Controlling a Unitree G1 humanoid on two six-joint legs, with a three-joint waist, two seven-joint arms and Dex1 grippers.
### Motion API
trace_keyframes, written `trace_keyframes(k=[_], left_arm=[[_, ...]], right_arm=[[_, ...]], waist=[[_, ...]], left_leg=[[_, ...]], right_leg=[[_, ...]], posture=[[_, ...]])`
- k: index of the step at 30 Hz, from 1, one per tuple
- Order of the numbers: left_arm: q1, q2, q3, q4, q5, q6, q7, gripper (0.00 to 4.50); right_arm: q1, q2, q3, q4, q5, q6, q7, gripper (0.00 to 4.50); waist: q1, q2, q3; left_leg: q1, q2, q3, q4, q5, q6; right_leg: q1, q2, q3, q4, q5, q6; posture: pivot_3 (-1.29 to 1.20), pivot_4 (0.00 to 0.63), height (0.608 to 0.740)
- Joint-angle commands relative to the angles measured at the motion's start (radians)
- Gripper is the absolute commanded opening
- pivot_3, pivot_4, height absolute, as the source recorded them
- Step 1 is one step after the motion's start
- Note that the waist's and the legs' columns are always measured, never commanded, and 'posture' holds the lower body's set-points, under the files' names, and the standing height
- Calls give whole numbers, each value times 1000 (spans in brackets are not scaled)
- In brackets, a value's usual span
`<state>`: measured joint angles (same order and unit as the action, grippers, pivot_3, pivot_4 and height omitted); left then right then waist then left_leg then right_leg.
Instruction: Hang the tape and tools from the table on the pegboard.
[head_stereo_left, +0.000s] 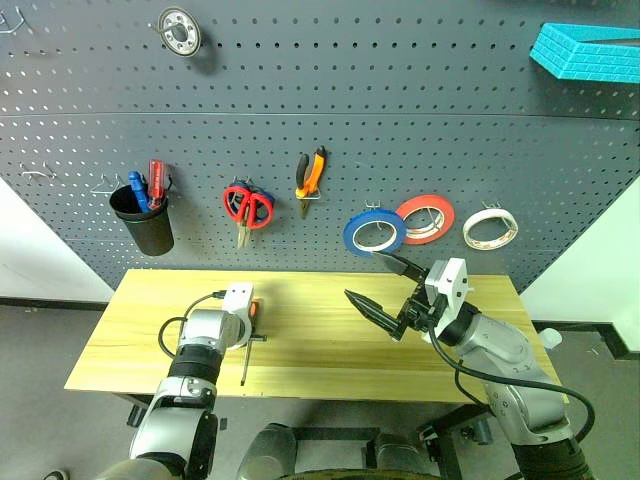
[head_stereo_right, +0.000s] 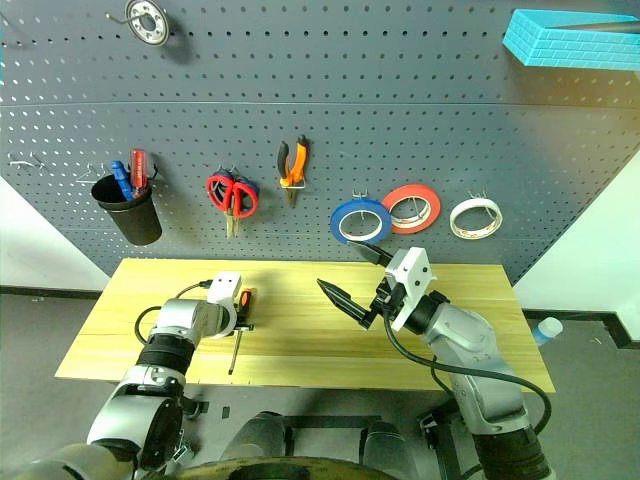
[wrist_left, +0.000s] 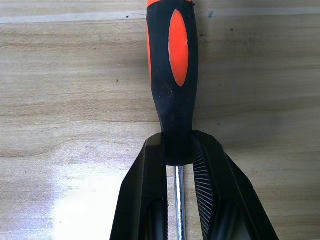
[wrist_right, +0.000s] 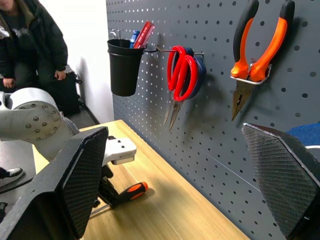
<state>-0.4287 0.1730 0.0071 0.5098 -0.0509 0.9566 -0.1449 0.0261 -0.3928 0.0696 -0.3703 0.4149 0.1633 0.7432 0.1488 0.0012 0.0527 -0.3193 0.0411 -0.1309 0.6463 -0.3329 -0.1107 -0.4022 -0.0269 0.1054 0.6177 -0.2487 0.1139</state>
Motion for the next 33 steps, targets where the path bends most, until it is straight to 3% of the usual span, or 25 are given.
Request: trace_keyframes(k=[1,10,16,33], left_arm=[[26,24,-69,-109,50,-58,-1,371],[217,91,-167,-427,128,-149,0,371],[303,104,-182,-508,155,-205,10,371],[418,119,-160,-644,262,-704,120,371]], right_arm=[[-9,-1,-10,-20,5,-20,1,4500],[-16,0,-14,-17,2,-18,-3,4500],[-30,0,-13,-14,2,-13,-4,4500],[-84,6,-10,53,-4,-35,27,4500]], waist=[[0,0,0],[1,0,0],[1,0,0],[4,0,0]], left_leg=[[0,0,0,0,0,0],[0,0,0,0,0,0],[0,0,0,0,0,0],[-1,0,0,0,0,0]], right_leg=[[0,0,0,0,0,0],[-1,0,0,0,0,0],[-1,0,0,0,0,0],[-1,0,0,0,0,0]], posture=[[306,0,740],[315,0,740],[326,0,740],[354,0,740]])
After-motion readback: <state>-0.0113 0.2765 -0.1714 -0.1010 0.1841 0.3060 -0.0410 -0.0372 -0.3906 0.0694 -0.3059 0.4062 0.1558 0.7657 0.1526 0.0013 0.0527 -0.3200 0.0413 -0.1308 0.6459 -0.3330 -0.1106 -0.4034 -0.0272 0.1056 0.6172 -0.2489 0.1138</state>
